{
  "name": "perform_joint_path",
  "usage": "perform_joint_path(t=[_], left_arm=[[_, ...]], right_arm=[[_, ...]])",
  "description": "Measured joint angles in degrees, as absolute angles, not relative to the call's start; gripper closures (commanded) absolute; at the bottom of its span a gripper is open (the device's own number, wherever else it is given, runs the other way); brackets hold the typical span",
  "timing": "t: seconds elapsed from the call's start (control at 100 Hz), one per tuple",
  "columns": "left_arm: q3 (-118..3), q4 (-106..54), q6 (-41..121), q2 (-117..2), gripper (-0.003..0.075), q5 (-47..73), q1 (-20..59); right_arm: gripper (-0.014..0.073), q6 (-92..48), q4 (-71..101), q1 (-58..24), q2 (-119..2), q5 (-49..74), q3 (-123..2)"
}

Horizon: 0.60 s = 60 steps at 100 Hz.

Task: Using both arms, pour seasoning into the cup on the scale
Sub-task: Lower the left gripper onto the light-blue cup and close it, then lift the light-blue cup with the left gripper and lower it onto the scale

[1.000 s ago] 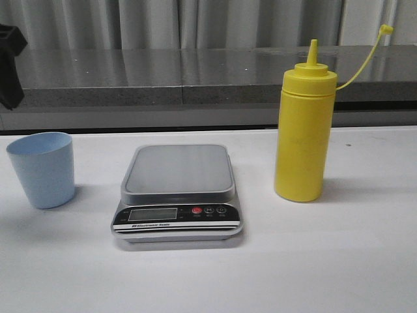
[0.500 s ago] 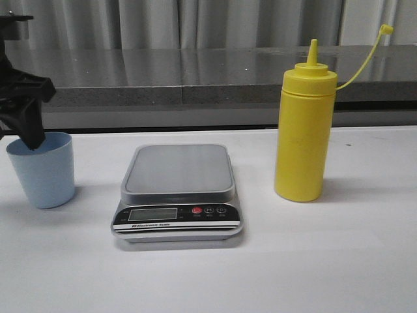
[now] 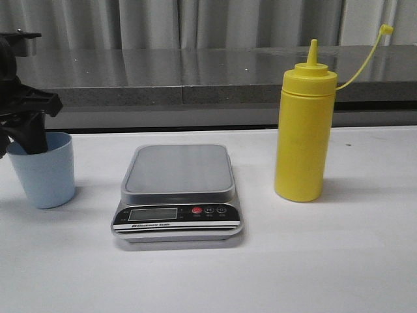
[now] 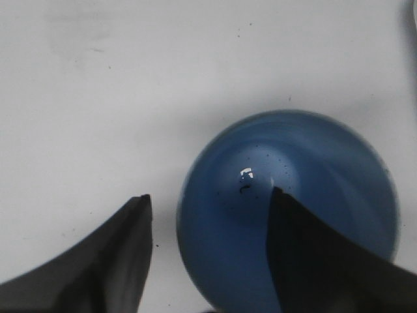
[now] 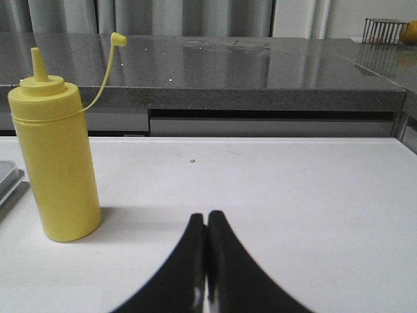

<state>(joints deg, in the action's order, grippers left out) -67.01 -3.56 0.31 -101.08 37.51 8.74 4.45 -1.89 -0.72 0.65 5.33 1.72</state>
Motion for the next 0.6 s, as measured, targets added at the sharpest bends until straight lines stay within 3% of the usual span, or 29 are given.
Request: perform_joint_path(t=[0.16, 0.32, 0.6], left_arm=[[-67.0, -3.7, 0.3, -101.1, 0.0601, 37.5, 8.7], [-67.0, -3.7, 0.3, -101.1, 0.0697, 37.5, 8.7], [-67.1, -3.8, 0.3, -101.1, 0.071, 37.5, 8.7]], right_arm=[[0.0661, 4.5, -1.9, -0.7, 0.6, 5.3, 1.7], [0.0661, 4.5, -1.9, -0.7, 0.6, 5.3, 1.7], [0.0661, 4.5, -1.9, -0.7, 0.6, 5.3, 1.7]])
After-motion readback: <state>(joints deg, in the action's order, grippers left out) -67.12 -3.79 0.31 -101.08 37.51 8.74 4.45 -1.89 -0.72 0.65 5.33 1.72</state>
